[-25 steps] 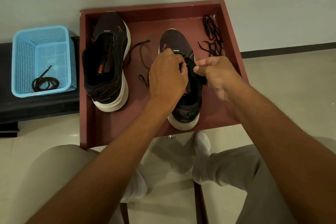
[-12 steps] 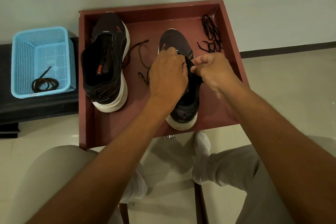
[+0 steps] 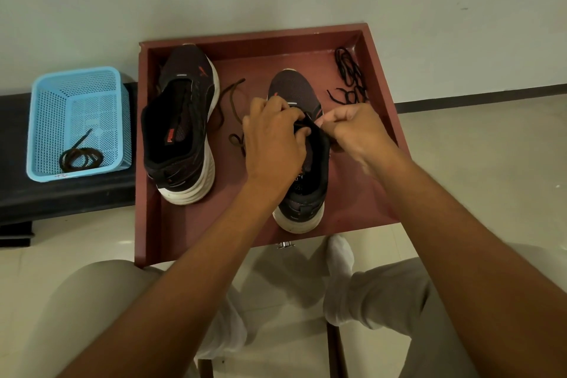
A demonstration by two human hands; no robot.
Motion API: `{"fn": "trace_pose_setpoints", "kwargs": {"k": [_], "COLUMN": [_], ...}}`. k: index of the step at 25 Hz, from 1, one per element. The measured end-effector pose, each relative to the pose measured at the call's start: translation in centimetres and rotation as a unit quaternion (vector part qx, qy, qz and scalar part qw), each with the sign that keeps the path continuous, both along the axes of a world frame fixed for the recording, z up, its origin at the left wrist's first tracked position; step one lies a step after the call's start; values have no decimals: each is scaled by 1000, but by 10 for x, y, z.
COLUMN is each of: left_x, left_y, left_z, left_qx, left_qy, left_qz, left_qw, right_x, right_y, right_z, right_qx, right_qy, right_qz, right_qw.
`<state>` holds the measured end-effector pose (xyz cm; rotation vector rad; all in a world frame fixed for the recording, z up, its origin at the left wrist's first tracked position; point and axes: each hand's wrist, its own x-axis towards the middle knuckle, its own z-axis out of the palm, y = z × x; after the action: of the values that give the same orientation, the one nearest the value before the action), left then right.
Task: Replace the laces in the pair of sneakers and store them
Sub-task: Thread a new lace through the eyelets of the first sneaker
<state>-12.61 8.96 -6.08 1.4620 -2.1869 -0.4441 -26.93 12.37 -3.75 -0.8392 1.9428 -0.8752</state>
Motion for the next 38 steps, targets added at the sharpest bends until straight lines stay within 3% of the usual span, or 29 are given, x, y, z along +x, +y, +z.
{"fn": "trace_pose_setpoints", "kwargs": {"k": [11, 14, 17, 20, 23, 28, 34, 38], "left_x": [3, 3, 1, 1, 1, 2, 7, 7], "left_y": [1, 1, 1, 0, 0, 0, -1, -1], "left_z": [1, 1, 1, 1, 1, 0, 0, 1], "left_qx": [-10, -4, -3, -6, -3, 2, 10, 15], "left_qy": [-6, -3, 0, -7, -10, -24, -16, -9], "left_qz": [31, 28, 25, 22, 25, 28, 26, 24], "left_qw": [999, 1000, 1000, 1000, 1000, 999, 999, 1000], "right_x": [-29, -30, -17, -6, -3, -5, -33, -23], "right_y": [6, 7, 6, -1, -4, 0, 7, 5], "right_z": [18, 18, 17, 15, 10, 11, 12, 10], "right_qx": [47, 91, 18, -44, -50, -14, 113, 109], "right_qy": [236, 279, 351, 304, 267, 284, 351, 352], "right_qz": [-10, 50, 133, 195, 163, 118, 25, 86], "right_qw": [971, 955, 927, 932, 949, 951, 929, 926]}}
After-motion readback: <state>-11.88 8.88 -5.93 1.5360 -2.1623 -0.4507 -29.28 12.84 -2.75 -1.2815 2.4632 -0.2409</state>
